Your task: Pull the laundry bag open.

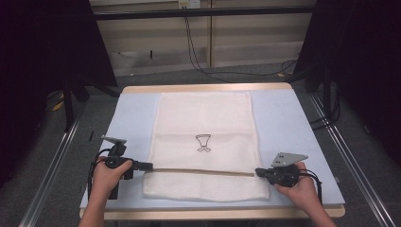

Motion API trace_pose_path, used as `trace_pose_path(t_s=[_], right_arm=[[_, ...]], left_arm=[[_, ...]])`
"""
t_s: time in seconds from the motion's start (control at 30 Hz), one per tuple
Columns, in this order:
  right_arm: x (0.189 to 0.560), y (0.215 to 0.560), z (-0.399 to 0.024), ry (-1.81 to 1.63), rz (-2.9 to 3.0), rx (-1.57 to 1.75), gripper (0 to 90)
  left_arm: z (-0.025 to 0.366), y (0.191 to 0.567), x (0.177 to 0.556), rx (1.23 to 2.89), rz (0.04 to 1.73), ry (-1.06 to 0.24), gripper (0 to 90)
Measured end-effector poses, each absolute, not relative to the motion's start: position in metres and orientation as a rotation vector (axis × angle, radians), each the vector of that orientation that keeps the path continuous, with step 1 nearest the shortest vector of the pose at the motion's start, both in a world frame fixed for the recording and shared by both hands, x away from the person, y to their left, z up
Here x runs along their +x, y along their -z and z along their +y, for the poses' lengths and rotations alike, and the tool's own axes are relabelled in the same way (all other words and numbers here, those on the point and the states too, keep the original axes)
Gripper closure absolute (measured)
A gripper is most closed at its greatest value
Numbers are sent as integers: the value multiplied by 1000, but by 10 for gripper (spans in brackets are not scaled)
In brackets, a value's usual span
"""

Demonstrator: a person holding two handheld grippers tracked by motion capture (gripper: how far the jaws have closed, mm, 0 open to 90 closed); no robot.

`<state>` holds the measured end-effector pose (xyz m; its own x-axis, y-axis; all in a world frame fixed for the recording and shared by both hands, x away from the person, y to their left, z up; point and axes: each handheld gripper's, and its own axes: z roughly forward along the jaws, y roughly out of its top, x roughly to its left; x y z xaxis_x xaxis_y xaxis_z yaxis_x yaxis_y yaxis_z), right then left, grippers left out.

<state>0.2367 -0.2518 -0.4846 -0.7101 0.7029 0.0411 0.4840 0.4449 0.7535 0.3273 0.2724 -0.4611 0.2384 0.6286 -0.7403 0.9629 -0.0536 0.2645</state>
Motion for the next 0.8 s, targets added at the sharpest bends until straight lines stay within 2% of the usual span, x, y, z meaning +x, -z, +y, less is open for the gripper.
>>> trace_pose_path(t_s=[0.67,0.8], right_arm=[[237,484,-252,-1124,2426,1012,900],[237,484,-252,-1129,2424,1011,900]], left_arm=[[301,474,326,1727,1533,580,870],[304,469,325,1729,1528,533,836]])
